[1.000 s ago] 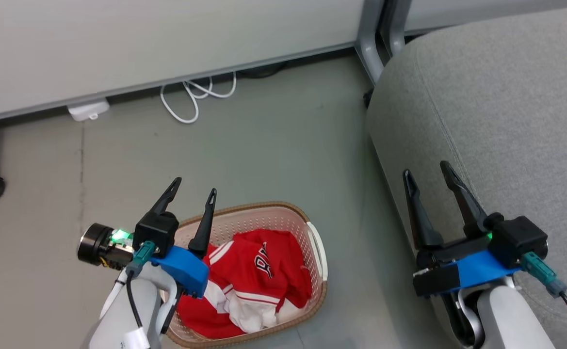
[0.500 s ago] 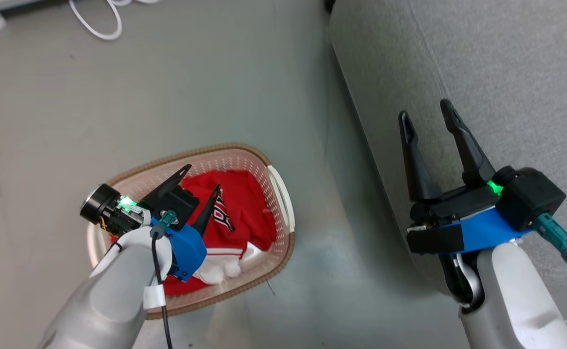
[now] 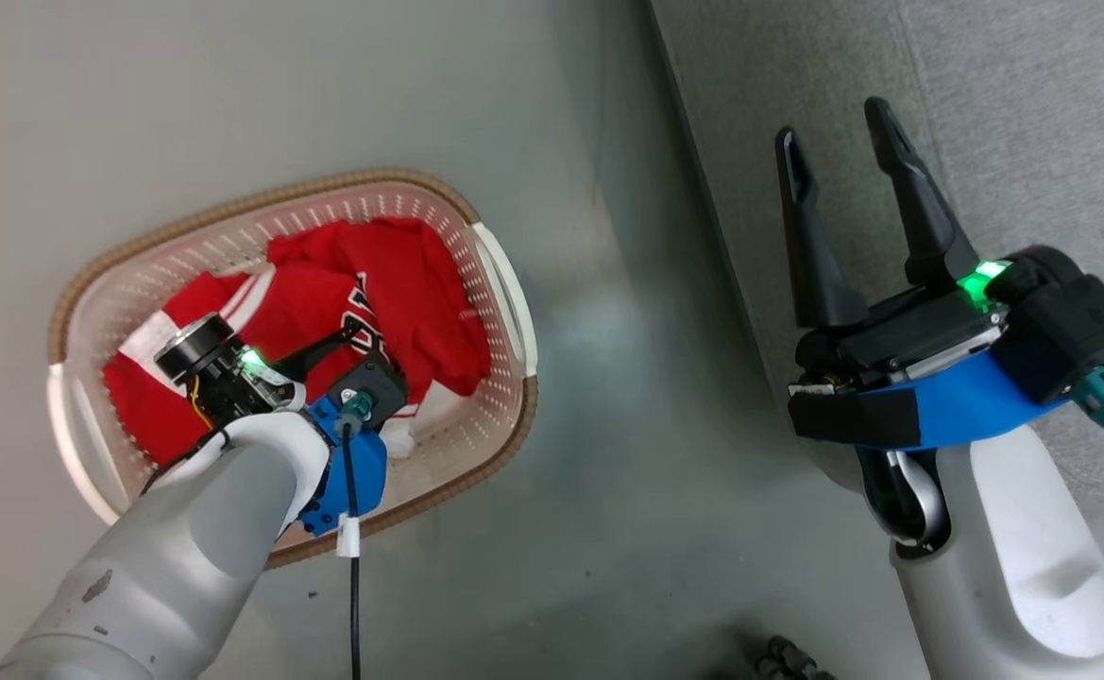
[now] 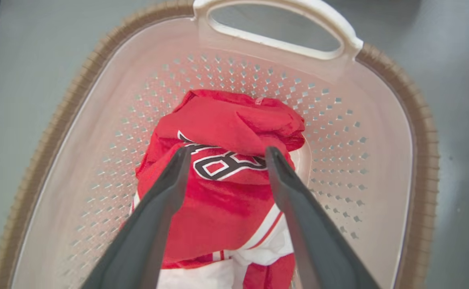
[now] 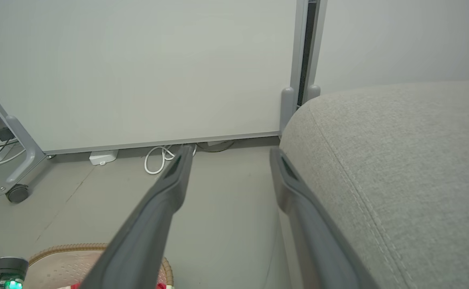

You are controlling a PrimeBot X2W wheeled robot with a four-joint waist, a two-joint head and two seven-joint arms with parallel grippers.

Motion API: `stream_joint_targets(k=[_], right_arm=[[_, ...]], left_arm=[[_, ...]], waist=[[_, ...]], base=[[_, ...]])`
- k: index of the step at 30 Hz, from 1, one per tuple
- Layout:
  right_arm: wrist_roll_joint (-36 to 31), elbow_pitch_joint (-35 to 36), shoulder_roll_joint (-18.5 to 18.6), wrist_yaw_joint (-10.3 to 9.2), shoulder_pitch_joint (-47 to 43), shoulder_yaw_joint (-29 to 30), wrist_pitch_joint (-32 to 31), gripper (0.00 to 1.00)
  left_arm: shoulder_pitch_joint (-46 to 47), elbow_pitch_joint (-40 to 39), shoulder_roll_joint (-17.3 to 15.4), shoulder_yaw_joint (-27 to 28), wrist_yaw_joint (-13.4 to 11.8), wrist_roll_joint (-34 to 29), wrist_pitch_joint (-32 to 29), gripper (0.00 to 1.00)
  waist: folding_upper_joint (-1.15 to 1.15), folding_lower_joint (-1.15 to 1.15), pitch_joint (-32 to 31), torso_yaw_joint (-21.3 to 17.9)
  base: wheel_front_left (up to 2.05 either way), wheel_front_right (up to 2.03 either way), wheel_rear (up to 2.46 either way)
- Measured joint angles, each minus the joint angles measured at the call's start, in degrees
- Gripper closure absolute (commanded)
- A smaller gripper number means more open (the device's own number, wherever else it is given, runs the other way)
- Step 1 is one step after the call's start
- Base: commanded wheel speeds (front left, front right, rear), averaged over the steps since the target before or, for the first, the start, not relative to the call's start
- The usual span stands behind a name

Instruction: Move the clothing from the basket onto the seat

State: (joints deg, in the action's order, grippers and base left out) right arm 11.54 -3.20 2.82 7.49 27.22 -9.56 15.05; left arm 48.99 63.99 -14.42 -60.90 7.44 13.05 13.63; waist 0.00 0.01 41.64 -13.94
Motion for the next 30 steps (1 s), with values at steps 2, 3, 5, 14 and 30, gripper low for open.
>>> stream_joint_targets(k=[2, 3, 5, 14, 30], right_arm=[[0.22, 0.73, 0.01, 0.0, 0.96, -0.09, 0.0, 0.0], [0.3, 0.9, 0.01, 0.0, 1.21, -0.18, 0.0, 0.0], [0.7, 1.29, 0.0, 0.0, 1.64, -0.36, 0.0, 0.0], [2.14, 3.22, 0.01, 0.0, 2.81, -0.65, 0.0, 0.0], [2.12, 3.3, 0.01, 0.0, 2.96, -0.1, 0.0, 0.0]], left_arm=[[1.52, 0.81, -0.19, -5.01, 0.0, 2.18, -1.24, 0.0], [1.89, 0.92, -0.38, -6.62, 0.0, 3.0, -1.51, 0.0], [2.69, 1.14, -0.83, -8.83, 0.0, 4.55, -1.91, 0.0], [6.23, 1.8, -2.31, -12.14, 0.0, 7.79, -3.97, 0.0], [7.49, 0.07, 0.11, -12.45, 0.0, 7.58, -1.29, 1.0]], waist=[[0.0, 0.0, 2.47, -0.51], [0.0, 0.0, 3.26, -0.68], [0.0, -0.01, 4.71, -1.05], [0.0, -0.01, 10.26, -3.08], [0.0, -0.01, 11.0, -2.27]], base=[[0.0, 0.0, 0.0], [0.0, 0.0, 0.0], [0.0, 0.0, 0.0], [0.0, 0.0, 0.0], [0.0, 0.0, 0.0]])
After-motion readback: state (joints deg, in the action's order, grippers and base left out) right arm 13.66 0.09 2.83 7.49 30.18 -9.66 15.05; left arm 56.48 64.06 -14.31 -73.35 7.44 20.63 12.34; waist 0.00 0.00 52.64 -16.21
